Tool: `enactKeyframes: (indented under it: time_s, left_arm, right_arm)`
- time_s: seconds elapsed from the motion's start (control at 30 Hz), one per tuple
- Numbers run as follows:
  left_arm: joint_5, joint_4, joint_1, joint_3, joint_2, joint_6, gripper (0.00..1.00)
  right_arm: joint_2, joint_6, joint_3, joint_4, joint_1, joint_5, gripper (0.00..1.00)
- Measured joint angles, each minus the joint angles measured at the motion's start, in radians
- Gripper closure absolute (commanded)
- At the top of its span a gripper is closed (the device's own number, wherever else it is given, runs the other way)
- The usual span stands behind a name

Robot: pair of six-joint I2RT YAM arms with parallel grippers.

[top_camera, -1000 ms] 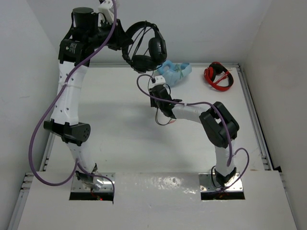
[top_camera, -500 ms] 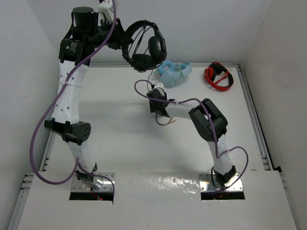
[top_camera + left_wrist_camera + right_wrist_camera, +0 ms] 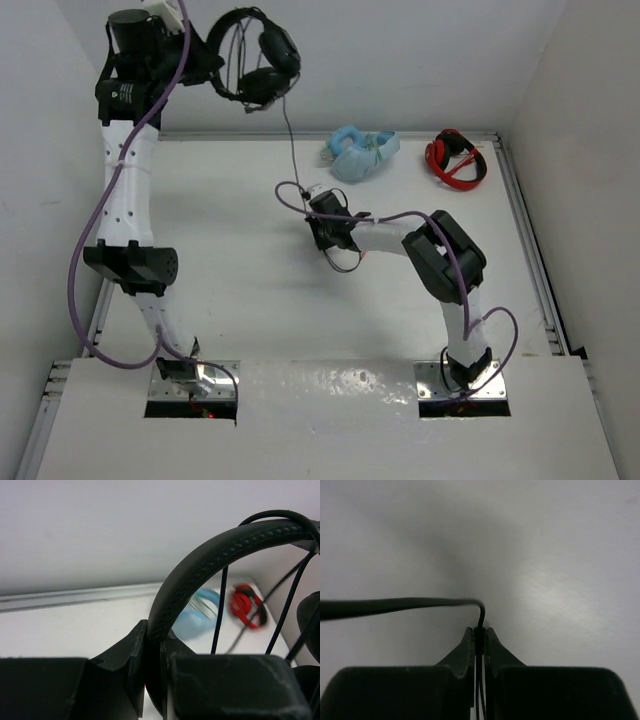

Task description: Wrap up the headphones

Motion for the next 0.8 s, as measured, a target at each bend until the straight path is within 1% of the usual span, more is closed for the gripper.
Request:
enactKeyframes:
  time_s: [0.1, 0.17, 0.27, 0.37, 0.47, 0.6, 0.7, 0.8]
  left_arm:
    - [-0.122, 0.068, 0.046, -0.029, 0.031, -0.04, 1.0]
    - [-0.199, 0.099, 0.054, -0.057, 0.056, -0.053, 1.0]
    - [-0.29, 0.125, 0.047, -0.108, 0.103, -0.069, 1.0]
    - [-0.346, 0.13, 0.047, -0.148, 0.148, -0.085, 1.0]
    - [-0.352, 0.135, 0.061, -0.177, 0.177, -0.12, 1.0]
    - [-0.315, 0.155, 0.094, -0.192, 0.177, -0.154, 1.0]
    - [-0.288, 0.174, 0.113, -0.203, 0.158, -0.165, 1.0]
    - [-0.251, 0.17, 0.127, -0.211, 0.124, -0.18, 1.0]
  right_arm:
    - [-0.045, -0.068, -0.049, -0.023, 0.062, -0.138, 1.0]
    - [-0.053, -0.103, -0.051, -0.028, 0.118, -0.221, 1.0]
    - [-0.058, -0.133, -0.032, -0.048, 0.186, -0.314, 1.0]
    - [-0.058, -0.142, 0.002, -0.074, 0.218, -0.368, 1.0]
    - [-0.057, -0.14, 0.035, -0.09, 0.222, -0.398, 1.0]
    - [-0.028, -0.125, 0.091, -0.105, 0.194, -0.415, 1.0]
    - [-0.02, -0.103, 0.095, -0.107, 0.146, -0.426, 1.0]
    - [-0.019, -0.098, 0.098, -0.108, 0.072, -0.382, 1.0]
